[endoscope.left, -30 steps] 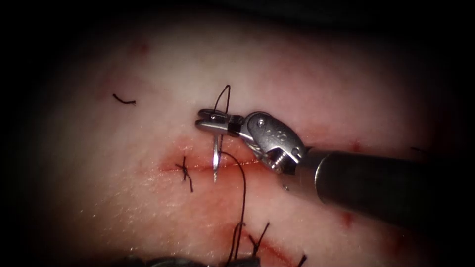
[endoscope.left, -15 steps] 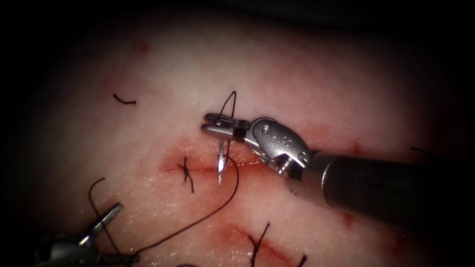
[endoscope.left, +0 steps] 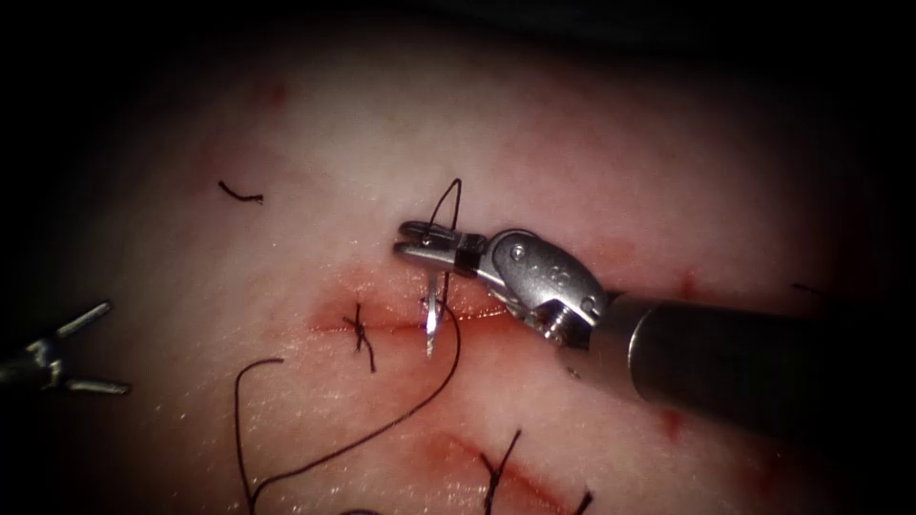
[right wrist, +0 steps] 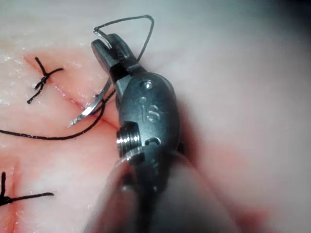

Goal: Wound Closure
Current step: Insert the left tool into the incision.

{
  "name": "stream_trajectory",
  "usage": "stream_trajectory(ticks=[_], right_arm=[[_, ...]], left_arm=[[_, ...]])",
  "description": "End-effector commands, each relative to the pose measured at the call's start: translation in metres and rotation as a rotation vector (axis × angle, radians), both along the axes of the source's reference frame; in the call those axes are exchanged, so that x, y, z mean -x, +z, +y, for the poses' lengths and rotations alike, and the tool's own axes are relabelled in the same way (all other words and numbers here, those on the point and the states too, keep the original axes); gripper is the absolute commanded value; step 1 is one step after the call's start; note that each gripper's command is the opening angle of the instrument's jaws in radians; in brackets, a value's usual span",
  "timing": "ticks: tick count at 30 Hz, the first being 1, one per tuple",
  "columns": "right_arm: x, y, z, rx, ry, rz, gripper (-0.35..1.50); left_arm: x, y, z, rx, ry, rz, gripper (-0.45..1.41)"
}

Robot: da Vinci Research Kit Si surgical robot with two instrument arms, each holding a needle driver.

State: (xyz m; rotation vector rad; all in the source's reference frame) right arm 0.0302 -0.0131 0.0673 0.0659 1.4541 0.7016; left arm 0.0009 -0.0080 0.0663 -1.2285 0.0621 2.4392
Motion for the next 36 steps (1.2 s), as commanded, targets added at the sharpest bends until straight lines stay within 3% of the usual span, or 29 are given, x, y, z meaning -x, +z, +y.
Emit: stream_trajectory(ticks=[1,4,5,8,12,13,16,21,28,36], right_arm=[[-0.0007,0.0004,0.0002,0.000,0.000,0.002,-0.35],[-0.0006,0.0003,0.0004,-0.002,0.006,0.002,-0.35],[-0.0006,0.0001,0.0007,-0.005,0.014,0.004,-0.35],[-0.0006,-0.0001,0.0010,-0.006,0.023,0.010,-0.35],[-0.0005,-0.0007,0.0022,-0.013,0.048,0.022,-0.35],[-0.0004,-0.0009,0.0025,-0.014,0.054,0.026,-0.35],[-0.0003,-0.0010,0.0027,-0.013,0.060,0.032,-0.35],[-0.0002,-0.0011,0.0026,-0.010,0.066,0.042,-0.35],[-0.0001,-0.0014,0.0027,-0.012,0.069,0.044,-0.35],[-0.0002,-0.0017,0.0028,-0.009,0.069,0.042,-0.35]], left_arm=[[0.0000,0.0004,0.0016,-0.001,-0.028,0.007,0.31],[0.0002,-0.0004,0.0033,-0.006,-0.075,-0.018,0.26],[0.0018,-0.0018,0.0044,-0.016,-0.113,-0.076,0.22],[0.0041,-0.0031,0.0046,-0.012,-0.101,-0.114,0.14],[0.0123,-0.0051,0.0031,0.021,-0.002,-0.193,-0.45],[0.0151,-0.0051,0.0022,0.029,0.043,-0.189,-0.45],[0.0195,-0.0041,0.0011,0.029,0.116,-0.153,-0.45],[0.0237,-0.0012,0.0014,0.019,0.144,-0.110,-0.45],[0.0257,0.0013,0.0019,-0.007,0.187,-0.049,-0.45],[0.0269,0.0035,0.0013,-0.147,0.205,0.087,-0.45]])
